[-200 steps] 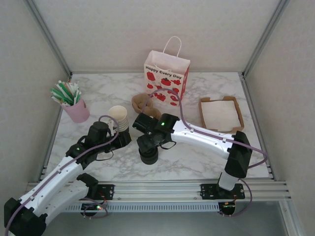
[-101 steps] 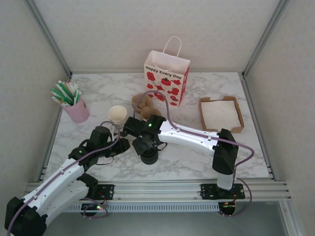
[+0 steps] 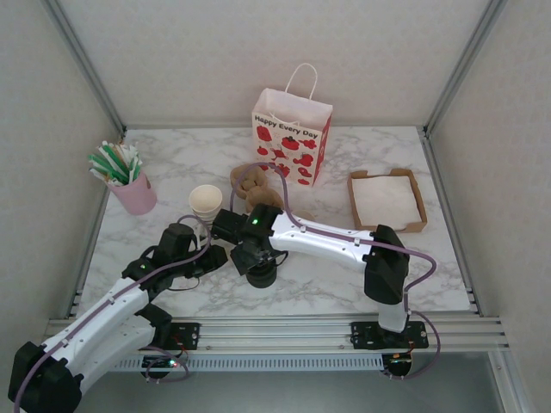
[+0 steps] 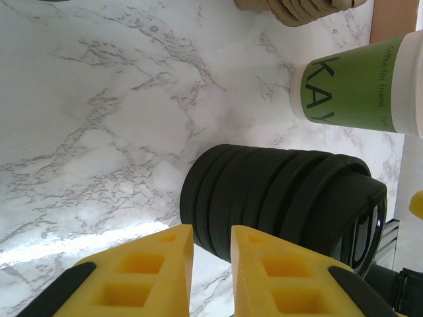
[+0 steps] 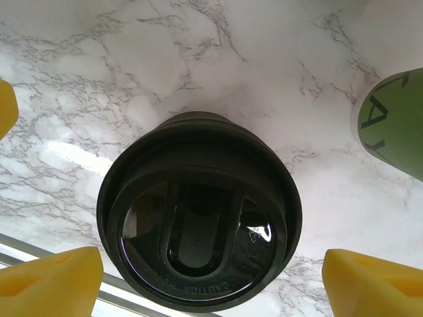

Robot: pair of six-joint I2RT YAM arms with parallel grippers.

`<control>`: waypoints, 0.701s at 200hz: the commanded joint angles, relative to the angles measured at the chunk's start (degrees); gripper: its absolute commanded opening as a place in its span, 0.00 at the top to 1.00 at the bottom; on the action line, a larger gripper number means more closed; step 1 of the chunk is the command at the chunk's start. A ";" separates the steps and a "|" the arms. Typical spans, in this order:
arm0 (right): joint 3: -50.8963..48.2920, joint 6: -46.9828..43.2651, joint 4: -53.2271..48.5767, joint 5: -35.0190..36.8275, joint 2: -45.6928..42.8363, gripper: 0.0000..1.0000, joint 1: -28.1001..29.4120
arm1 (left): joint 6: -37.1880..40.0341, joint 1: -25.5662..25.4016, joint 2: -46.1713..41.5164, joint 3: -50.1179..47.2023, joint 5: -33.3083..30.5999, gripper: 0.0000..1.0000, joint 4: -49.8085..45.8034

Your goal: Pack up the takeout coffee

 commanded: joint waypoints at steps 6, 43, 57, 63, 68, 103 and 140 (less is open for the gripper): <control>2.68 0.78 -2.00 0.24 2.21 0.14 0.62 | -0.53 0.16 0.16 -0.82 0.68 0.78 1.30; 4.04 0.74 -3.02 0.83 3.58 0.14 0.64 | -0.48 0.16 0.14 -0.92 0.67 0.78 1.36; 4.24 0.89 -3.48 1.33 3.96 0.13 0.65 | -0.45 0.16 0.18 -0.92 0.67 0.78 1.32; 4.29 0.94 -3.59 1.44 4.07 0.13 0.67 | -0.47 0.16 0.13 -0.92 0.67 0.78 1.30; 4.33 0.93 -3.59 1.53 4.15 0.13 0.62 | -0.50 0.16 0.09 -0.92 0.67 0.78 1.32; 4.25 1.03 -3.51 1.47 4.56 0.13 0.67 | -0.52 0.16 0.11 -0.90 0.67 0.78 1.29; 4.33 0.94 -3.25 1.21 5.17 0.16 0.66 | -0.53 0.16 0.14 -0.92 0.67 0.79 1.39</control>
